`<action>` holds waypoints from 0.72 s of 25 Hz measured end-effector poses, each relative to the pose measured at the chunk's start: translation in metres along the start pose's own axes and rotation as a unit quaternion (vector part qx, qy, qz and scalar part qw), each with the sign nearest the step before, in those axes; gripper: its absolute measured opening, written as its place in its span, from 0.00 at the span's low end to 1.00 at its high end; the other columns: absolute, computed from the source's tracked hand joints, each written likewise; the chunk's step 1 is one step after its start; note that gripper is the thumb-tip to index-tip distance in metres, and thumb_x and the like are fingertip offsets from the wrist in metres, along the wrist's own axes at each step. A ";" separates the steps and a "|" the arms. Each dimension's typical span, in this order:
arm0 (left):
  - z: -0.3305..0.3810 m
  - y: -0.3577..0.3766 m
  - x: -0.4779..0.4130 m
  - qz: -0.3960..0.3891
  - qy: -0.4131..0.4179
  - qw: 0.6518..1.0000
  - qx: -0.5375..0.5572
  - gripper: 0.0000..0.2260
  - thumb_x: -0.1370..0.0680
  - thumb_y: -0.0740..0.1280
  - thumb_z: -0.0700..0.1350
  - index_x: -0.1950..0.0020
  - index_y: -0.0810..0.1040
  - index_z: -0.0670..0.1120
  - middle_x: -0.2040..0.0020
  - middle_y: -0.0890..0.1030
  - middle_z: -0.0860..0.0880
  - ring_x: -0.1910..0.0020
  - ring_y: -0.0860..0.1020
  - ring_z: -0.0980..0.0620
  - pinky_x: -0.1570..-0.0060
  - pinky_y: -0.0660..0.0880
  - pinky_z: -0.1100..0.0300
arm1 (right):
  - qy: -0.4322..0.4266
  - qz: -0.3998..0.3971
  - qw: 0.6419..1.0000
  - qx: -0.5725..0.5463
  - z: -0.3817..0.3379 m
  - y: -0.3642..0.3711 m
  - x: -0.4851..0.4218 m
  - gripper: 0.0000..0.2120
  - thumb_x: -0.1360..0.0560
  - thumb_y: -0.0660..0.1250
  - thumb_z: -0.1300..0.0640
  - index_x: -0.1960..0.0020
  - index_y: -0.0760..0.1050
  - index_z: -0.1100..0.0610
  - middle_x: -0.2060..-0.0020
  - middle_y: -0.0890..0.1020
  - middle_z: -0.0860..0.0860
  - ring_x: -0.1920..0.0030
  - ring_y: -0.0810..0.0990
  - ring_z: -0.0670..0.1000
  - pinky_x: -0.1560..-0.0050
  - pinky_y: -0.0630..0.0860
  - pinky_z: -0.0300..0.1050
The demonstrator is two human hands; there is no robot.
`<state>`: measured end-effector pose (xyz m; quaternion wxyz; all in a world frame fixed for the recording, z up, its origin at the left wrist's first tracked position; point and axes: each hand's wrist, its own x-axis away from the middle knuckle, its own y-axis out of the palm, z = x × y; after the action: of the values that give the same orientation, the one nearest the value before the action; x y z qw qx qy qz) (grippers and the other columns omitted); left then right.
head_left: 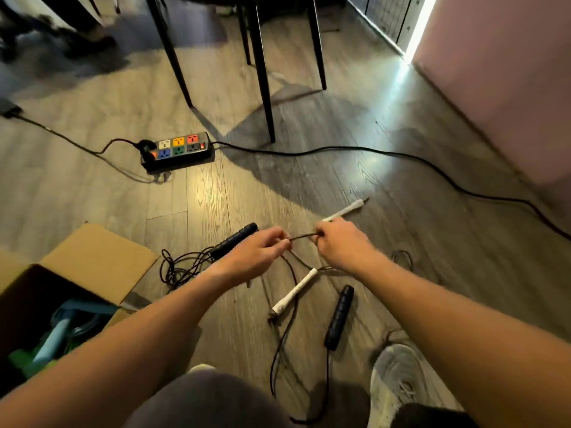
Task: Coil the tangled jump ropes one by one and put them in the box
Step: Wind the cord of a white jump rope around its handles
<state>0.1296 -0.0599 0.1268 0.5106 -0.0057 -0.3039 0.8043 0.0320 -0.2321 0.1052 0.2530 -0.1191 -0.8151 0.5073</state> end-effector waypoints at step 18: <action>0.208 -0.065 0.110 0.200 -0.031 0.970 0.138 0.21 0.17 0.59 0.55 0.26 0.66 0.49 0.33 0.74 0.47 0.45 0.76 0.52 0.53 0.73 0.61 | 0.076 0.040 0.686 -0.722 -0.118 -0.223 0.165 0.18 0.15 0.52 0.48 0.54 0.68 0.60 0.71 0.84 0.59 0.70 0.85 0.55 0.71 0.82 0.46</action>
<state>0.0634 -0.0506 0.3616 0.3258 0.0295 -0.1986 0.9239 -0.0303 -0.1694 0.3934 0.1292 -0.3359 -0.9018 -0.2392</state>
